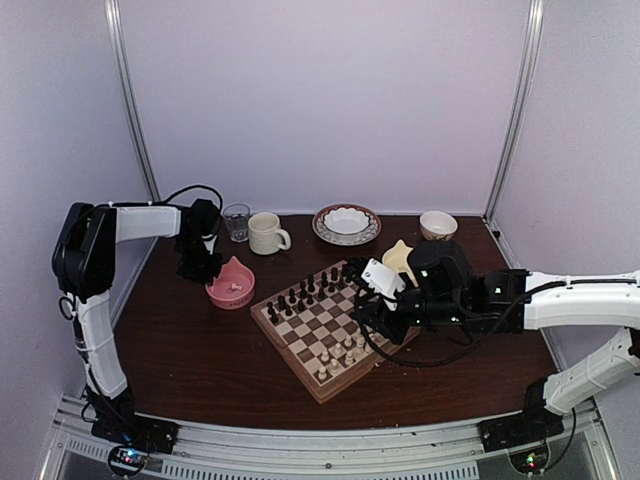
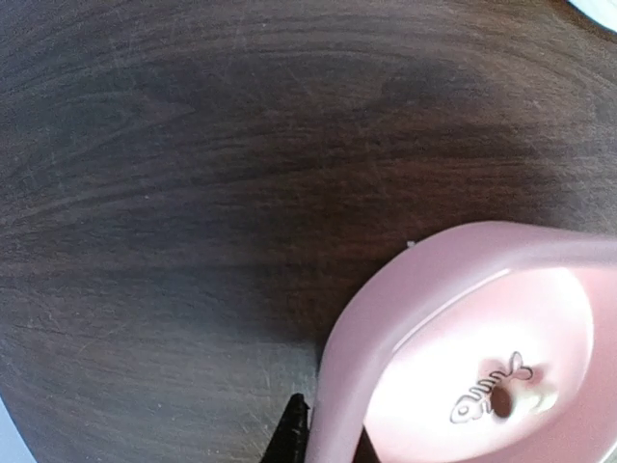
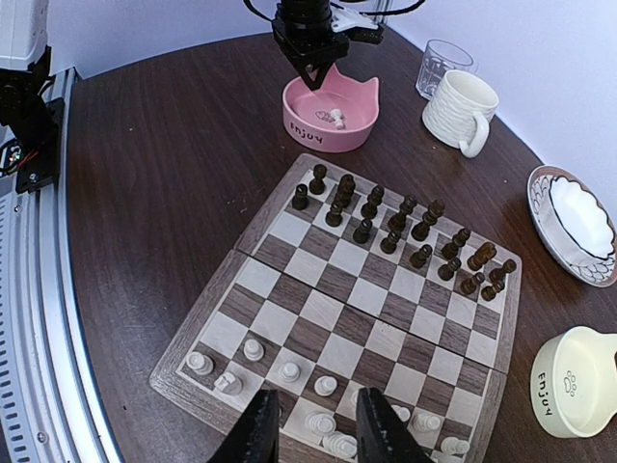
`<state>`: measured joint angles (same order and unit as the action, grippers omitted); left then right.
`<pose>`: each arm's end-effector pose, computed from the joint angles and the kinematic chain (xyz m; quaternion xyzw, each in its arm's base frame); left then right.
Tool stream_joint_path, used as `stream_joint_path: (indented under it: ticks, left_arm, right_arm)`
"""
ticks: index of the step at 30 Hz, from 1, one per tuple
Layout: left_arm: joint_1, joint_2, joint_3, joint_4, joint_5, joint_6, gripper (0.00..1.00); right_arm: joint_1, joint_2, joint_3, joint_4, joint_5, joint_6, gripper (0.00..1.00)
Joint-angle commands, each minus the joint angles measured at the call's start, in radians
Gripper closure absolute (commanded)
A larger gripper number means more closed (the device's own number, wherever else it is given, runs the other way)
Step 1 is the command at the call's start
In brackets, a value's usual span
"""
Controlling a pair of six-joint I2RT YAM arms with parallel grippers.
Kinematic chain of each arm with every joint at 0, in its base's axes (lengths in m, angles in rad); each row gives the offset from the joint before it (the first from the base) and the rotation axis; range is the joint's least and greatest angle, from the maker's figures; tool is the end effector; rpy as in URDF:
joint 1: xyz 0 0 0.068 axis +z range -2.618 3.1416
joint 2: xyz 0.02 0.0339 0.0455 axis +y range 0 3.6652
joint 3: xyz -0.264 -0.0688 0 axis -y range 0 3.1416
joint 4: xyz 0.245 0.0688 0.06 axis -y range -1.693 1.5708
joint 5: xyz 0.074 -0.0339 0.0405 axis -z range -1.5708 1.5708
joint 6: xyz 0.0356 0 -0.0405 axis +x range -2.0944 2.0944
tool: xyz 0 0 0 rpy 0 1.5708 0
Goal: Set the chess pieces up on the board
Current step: Adjust the storage box at the center of the board.
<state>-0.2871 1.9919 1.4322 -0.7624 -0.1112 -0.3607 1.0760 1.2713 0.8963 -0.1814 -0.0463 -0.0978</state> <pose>0.3793 -0.1079 0.1692 -0.0433 0.9898 0.0129 0.1349 0.1339 0.2517 0.2740 -0.4933 0.7214 0.2460 0.4192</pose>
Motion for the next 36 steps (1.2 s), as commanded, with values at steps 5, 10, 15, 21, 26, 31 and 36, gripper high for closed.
stream_joint_path:
  ticks: [5,10,15,21,26,31,36]
  left_arm:
    - [0.003,-0.045,-0.119,-0.054,-0.236,-0.098,1.00]
    - [0.003,-0.198,-0.291,0.061,-0.246,-0.148,1.00]
    - [0.002,-0.226,-0.328,0.011,-0.199,-0.135,1.00]
    - [0.002,-0.195,-0.336,0.003,-0.200,-0.151,0.85]
    - [0.002,-0.247,-0.342,-0.015,-0.264,-0.174,0.44]
    - [-0.029,-0.393,-0.402,0.013,-0.299,-0.155,0.40]
    - [-0.156,-0.513,-0.450,0.077,-0.407,-0.090,0.45]
  right_arm:
    - [0.005,-0.013,-0.011,0.026,-0.002,0.013,0.69]
    - [0.004,-0.010,-0.011,0.030,-0.003,0.015,0.69]
    - [0.004,-0.004,-0.008,0.030,-0.004,0.016,0.69]
    - [0.005,-0.004,-0.010,0.030,-0.004,0.016,0.69]
    - [0.004,-0.004,-0.010,0.030,-0.001,0.015,0.69]
    - [0.004,0.000,-0.010,0.031,0.001,0.012,0.69]
    - [0.004,0.005,-0.007,0.030,-0.001,0.014,0.69]
